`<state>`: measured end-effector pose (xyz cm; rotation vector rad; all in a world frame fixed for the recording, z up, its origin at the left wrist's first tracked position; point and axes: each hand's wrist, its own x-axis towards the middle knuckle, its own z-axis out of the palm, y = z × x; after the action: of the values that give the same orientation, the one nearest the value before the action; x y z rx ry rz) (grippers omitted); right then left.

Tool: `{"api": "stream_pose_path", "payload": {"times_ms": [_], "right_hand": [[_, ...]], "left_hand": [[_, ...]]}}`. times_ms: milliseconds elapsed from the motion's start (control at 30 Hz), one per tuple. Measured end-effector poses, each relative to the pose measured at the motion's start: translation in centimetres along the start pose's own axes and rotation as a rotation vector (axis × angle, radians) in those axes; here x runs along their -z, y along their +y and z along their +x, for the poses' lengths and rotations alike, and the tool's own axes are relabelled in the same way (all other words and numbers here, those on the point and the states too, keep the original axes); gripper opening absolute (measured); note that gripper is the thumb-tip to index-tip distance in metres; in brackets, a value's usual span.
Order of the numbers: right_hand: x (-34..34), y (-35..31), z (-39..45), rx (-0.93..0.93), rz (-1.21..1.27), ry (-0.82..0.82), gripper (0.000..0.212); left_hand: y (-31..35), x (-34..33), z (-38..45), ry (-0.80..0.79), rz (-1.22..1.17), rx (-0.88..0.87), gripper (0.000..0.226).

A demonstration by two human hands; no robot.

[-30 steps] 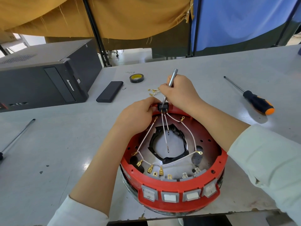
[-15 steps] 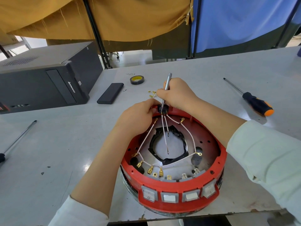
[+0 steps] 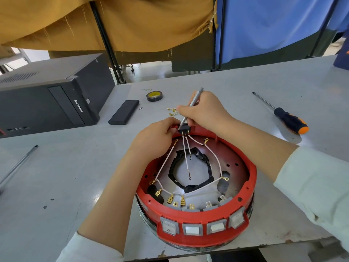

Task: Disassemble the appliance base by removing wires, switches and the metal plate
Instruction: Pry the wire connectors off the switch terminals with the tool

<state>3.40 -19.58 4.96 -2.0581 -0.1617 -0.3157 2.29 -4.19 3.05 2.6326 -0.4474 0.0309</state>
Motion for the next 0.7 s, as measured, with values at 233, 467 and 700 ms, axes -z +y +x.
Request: {"api": "stream_pose_path", "payload": {"times_ms": [233,467,700], "right_hand": [[-0.27,0.88,-0.79,0.015,0.033,0.185,0.038],[-0.49,1.03,-0.78,0.023,-0.035,0.217,0.038],[-0.69,0.87,-0.92,0.025,-0.029,0.175,0.034]], "left_hand": [[-0.03,0.02,0.02,-0.008,-0.029,-0.003,0.030],[0.08,0.02,-0.12,-0.005,-0.027,0.000,0.030],[0.08,0.10,-0.18,0.000,-0.016,0.006,0.031]]}}
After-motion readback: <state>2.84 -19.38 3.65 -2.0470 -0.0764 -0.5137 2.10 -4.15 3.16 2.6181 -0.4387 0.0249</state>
